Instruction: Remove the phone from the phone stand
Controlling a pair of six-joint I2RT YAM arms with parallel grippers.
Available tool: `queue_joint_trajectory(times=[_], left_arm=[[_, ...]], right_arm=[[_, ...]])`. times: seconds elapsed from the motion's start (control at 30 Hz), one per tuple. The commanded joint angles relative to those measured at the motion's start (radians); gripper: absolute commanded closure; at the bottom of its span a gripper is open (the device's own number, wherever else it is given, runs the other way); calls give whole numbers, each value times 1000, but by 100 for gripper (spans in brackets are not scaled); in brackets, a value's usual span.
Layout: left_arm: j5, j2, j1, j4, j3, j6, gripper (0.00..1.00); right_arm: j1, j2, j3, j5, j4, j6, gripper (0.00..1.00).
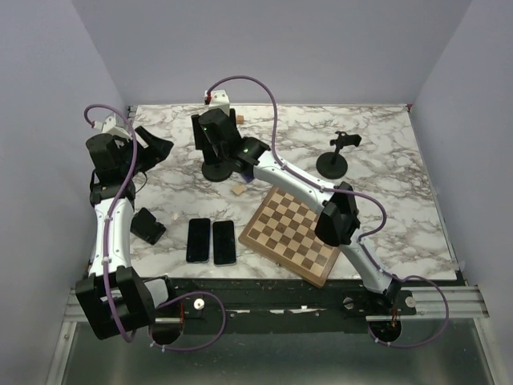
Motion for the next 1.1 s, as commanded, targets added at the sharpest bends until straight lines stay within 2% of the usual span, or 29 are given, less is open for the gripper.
queue_joint_trajectory(times=[0.0, 0.2, 0.33, 0.43, 0.53, 0.67, 0.83, 0.93, 1.07], left_arm=[[42, 34, -6, 20, -8, 6, 25], [148, 84, -57, 82, -6, 15, 33], [180, 86, -101, 119, -15, 36, 43], [220, 99, -134, 157, -20, 51, 43], [233, 120, -170, 175, -13, 77, 32], [204, 141, -209, 191, -11, 105, 31], [146, 144, -246, 237, -36, 142, 35], [145, 164, -253, 241, -32, 153, 42], [140, 170, -259, 252, -33, 159, 45]], right_arm=[[-40, -23, -14, -157, 15, 13, 99], [-97, -62, -67, -410, 27, 27, 99], [-129, -101, -145, -521, 78, 63, 99], [-147, -124, -190, -612, 122, 77, 99], [-154, -143, -221, -656, 142, 77, 99], [-163, -178, -286, -717, 194, 77, 99], [-175, -209, -343, -776, 229, 71, 99], [-176, -222, -374, -808, 257, 67, 99], [-176, -218, -375, -836, 258, 62, 99]])
